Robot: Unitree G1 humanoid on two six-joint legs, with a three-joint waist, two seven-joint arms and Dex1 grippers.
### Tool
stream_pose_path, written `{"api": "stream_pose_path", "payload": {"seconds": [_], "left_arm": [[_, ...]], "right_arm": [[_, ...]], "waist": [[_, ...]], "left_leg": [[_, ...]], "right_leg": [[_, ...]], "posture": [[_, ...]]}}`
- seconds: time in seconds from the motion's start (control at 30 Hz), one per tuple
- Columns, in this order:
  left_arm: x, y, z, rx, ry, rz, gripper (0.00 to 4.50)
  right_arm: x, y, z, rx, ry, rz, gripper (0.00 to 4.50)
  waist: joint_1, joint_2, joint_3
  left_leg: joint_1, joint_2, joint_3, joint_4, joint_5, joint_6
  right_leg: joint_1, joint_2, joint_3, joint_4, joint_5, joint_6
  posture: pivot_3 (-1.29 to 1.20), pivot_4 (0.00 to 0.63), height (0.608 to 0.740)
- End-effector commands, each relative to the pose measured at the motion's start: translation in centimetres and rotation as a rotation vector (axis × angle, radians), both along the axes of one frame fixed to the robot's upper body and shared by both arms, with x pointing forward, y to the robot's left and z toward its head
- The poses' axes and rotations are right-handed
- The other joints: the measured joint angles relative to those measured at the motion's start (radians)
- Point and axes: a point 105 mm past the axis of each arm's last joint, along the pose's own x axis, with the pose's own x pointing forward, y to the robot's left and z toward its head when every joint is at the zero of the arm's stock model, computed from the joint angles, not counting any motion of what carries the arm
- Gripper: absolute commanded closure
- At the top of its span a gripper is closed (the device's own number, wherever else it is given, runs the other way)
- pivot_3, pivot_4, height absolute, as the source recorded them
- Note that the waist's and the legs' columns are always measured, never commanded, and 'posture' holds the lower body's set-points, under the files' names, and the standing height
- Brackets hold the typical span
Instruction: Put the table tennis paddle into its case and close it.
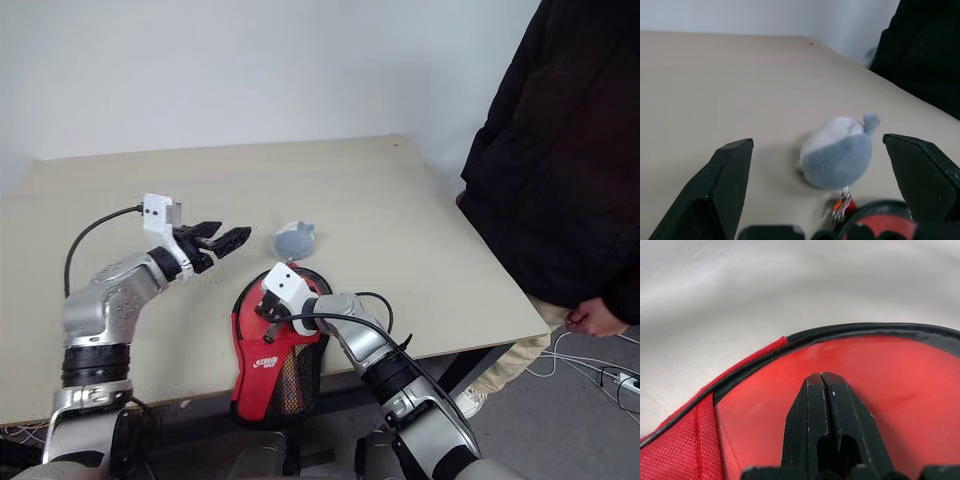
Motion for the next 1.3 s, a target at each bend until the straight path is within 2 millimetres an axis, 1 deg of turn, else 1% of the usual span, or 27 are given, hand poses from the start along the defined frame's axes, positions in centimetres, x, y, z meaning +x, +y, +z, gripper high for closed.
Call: {"api": "stream_pose_path", "payload": {"seconds": [0.03,0.07,0.17,0.33,0.47,0.57,0.63,0.67,0.77,0.9,1.13,1.23,1.3], "left_arm": [[-2.3,-1.6,1.3,0.040,-0.051,-0.164,0.06],[-2.7,-1.7,1.2,0.049,-0.049,-0.187,0.06],[-4.1,-1.8,0.7,0.096,-0.053,-0.253,0.00],[-5.5,-1.6,-0.4,0.125,-0.046,-0.312,0.00],[-6.9,-2.3,-1.0,0.100,-0.040,-0.381,0.00],[-7.1,-2.3,-1.0,0.088,-0.036,-0.388,0.00],[-6.9,-1.8,-1.2,0.099,-0.039,-0.373,0.00],[-6.8,-1.6,-1.3,0.106,-0.042,-0.366,0.00],[-6.6,-1.5,-1.5,0.114,-0.048,-0.358,0.00],[-6.4,-1.9,-2.3,0.126,-0.052,-0.358,0.00],[-5.8,-2.9,-4.1,0.183,-0.075,-0.361,0.00],[-5.6,-3.5,-4.7,0.190,-0.083,-0.378,0.55],[-5.6,-4.0,-5.0,0.185,-0.085,-0.394,1.09]], "right_arm": [[-1.0,-0.7,-2.7,-0.080,0.086,0.006,4.50],[-0.9,-0.8,-2.7,-0.080,0.086,0.006,4.50],[-0.7,-0.9,-2.5,-0.079,0.082,0.002,3.97],[0.4,-1.7,-1.5,-0.076,0.057,-0.026,2.55],[2.3,-3.1,0.9,-0.072,0.000,-0.053,1.45],[3.0,-3.6,2.0,-0.076,-0.023,-0.055,0.63],[3.5,-4.1,3.0,-0.081,-0.047,-0.051,0.11],[3.7,-4.3,3.4,-0.083,-0.057,-0.048,0.05],[4.2,-4.9,4.4,-0.094,-0.083,-0.046,0.05],[5.4,-5.6,5.8,-0.098,-0.124,-0.065,0.05],[8.2,-6.6,9.4,-0.094,-0.217,-0.120,0.05],[9.3,-6.8,11.0,-0.083,-0.257,-0.139,0.00],[9.9,-6.9,11.8,-0.078,-0.282,-0.150,0.00]], "waist": [[0.001,0.000,0.000],[0.001,0.000,0.000],[0.001,0.001,0.000],[0.002,0.002,0.000],[0.007,0.002,0.000],[0.007,0.002,0.000],[0.005,0.002,0.000],[0.005,0.002,0.000],[0.004,0.002,0.000],[0.005,0.002,0.001],[0.005,0.003,0.001],[0.005,0.003,0.001],[0.005,0.003,0.001]], "left_leg": [[0.000,0.000,0.000,0.000,0.000,0.000],[0.000,0.000,0.000,-0.001,0.000,0.000],[0.000,0.000,0.001,-0.001,0.000,0.000],[0.000,0.002,0.002,-0.001,0.000,0.000],[0.000,0.008,0.004,-0.001,0.000,0.000],[-0.002,0.008,0.006,-0.001,0.000,0.000],[-0.002,0.008,0.007,-0.001,0.000,0.000],[-0.003,0.007,0.008,-0.002,0.000,0.000],[-0.003,0.003,0.008,-0.004,0.000,0.000],[-0.004,0.005,0.008,-0.004,0.000,0.000],[-0.003,0.008,0.008,-0.003,0.000,0.000],[-0.003,0.008,0.009,-0.003,0.000,0.000],[-0.004,0.009,0.009,-0.003,0.000,0.000]], "right_leg": [[0.000,0.000,0.000,0.000,0.000,0.000],[0.000,-0.001,0.000,0.000,0.000,0.000],[-0.001,-0.001,0.000,0.000,0.000,0.000],[-0.002,-0.001,0.000,0.000,0.000,-0.003],[-0.002,-0.002,-0.001,0.000,0.000,-0.003],[-0.004,-0.006,-0.002,0.000,0.000,-0.003],[-0.004,-0.006,-0.002,-0.001,0.000,-0.003],[-0.005,-0.006,-0.002,-0.001,0.000,-0.003],[-0.005,-0.004,-0.001,-0.002,0.000,-0.002],[-0.006,0.000,-0.001,-0.002,0.000,-0.002],[-0.005,0.003,-0.001,-0.002,0.001,-0.002],[-0.006,0.004,0.000,-0.002,0.001,-0.002],[-0.006,0.004,0.000,-0.002,0.001,-0.002]], "posture": [[0.00,0.000,0.725],[0.00,0.000,0.725],[0.00,0.000,0.725],[0.00,0.000,0.725],[0.00,0.000,0.725],[0.00,0.000,0.725],[0.00,0.000,0.725],[0.00,0.000,0.725],[0.00,0.000,0.725],[0.00,0.000,0.725],[0.00,0.000,0.725],[0.00,0.000,0.725],[0.00,0.000,0.725]]}}
